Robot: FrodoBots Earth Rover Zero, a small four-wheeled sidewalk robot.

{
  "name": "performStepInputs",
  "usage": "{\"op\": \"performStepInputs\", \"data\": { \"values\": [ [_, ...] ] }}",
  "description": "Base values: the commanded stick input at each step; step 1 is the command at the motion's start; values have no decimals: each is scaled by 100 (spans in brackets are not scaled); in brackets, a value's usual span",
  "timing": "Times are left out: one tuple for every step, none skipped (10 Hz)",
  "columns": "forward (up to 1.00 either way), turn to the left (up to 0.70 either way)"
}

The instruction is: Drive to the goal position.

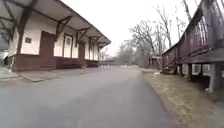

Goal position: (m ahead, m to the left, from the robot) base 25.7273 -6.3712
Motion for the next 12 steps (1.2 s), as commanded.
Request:
{"op": "performStepInputs", "data": {
  "values": [
    [70,0],
    [70,0],
    [70,-35],
    [70,-35],
    [70,-35],
    [70,-35],
    [70,0],
    [70,0],
    [70,0],
    [70,0],
    [70,0],
    [70,0]
  ]
}}
